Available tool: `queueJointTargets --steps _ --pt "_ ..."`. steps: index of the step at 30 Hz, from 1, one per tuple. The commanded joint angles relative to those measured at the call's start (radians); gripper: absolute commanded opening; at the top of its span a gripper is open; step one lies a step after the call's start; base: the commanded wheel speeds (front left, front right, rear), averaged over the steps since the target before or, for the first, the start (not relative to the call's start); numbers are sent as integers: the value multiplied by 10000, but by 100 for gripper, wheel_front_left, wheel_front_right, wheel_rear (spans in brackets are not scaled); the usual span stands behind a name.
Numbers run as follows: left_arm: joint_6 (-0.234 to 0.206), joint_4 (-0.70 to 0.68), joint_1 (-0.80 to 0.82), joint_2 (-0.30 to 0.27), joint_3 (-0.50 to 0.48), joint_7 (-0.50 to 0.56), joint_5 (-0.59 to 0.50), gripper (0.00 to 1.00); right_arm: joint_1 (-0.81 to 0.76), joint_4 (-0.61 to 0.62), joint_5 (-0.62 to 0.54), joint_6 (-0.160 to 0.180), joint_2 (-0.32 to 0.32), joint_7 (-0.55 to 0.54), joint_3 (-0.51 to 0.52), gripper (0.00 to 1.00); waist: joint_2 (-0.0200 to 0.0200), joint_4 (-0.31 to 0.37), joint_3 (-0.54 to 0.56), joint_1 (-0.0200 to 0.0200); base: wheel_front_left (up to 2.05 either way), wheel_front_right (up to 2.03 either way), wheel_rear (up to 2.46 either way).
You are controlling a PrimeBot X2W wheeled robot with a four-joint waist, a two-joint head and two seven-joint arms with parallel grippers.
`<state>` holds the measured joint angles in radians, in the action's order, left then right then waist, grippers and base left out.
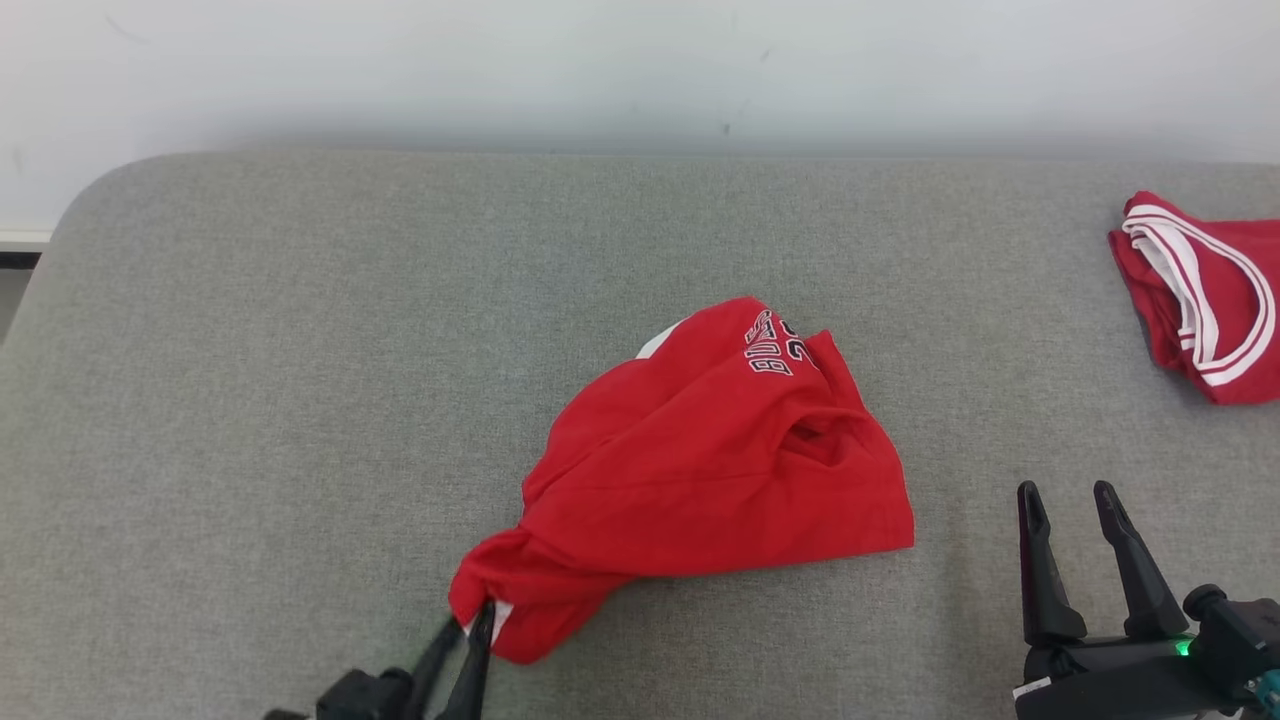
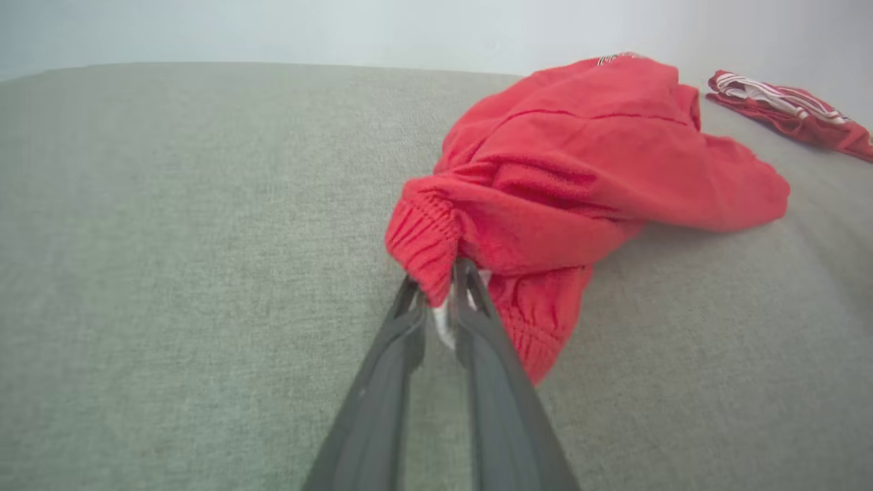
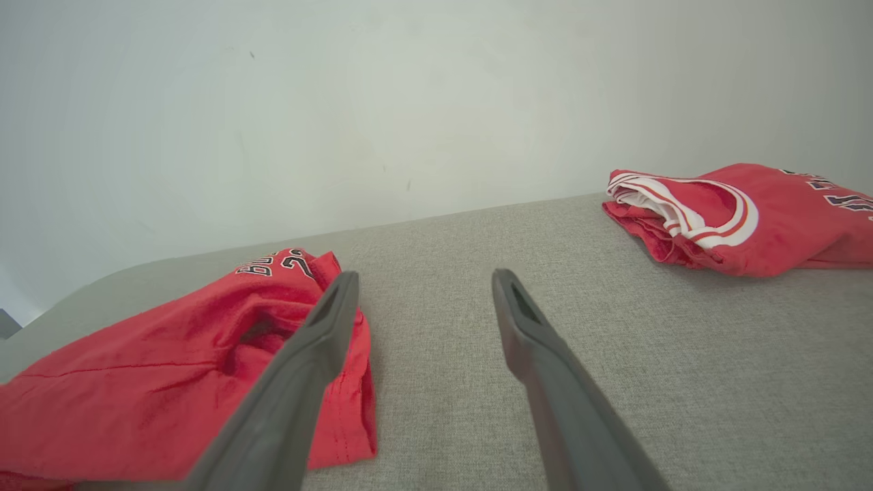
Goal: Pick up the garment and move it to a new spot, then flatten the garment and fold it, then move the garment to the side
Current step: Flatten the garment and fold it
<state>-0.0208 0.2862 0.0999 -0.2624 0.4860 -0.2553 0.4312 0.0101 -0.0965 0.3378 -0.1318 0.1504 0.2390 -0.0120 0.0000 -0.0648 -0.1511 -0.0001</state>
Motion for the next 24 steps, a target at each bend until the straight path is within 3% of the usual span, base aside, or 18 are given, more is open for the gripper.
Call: queueJointTargets --steps 1,10,24 --pt "-42 -131 113 42 -122 -74 -92 100 -42 0 -98 28 2 18 26 100 0 -16 63 1 0 0 0" --pt "-261 -1941 -395 376 -1691 -97 -758 100 -192 -118 -70 28 -84 55 25 100 0 57 555 1 0 0 0" --pt "-401 -3060 -1368 747 -4125 -101 -1677 100 -526 -111 58 28 -92 73 -72 100 0 758 1067 1 0 0 0"
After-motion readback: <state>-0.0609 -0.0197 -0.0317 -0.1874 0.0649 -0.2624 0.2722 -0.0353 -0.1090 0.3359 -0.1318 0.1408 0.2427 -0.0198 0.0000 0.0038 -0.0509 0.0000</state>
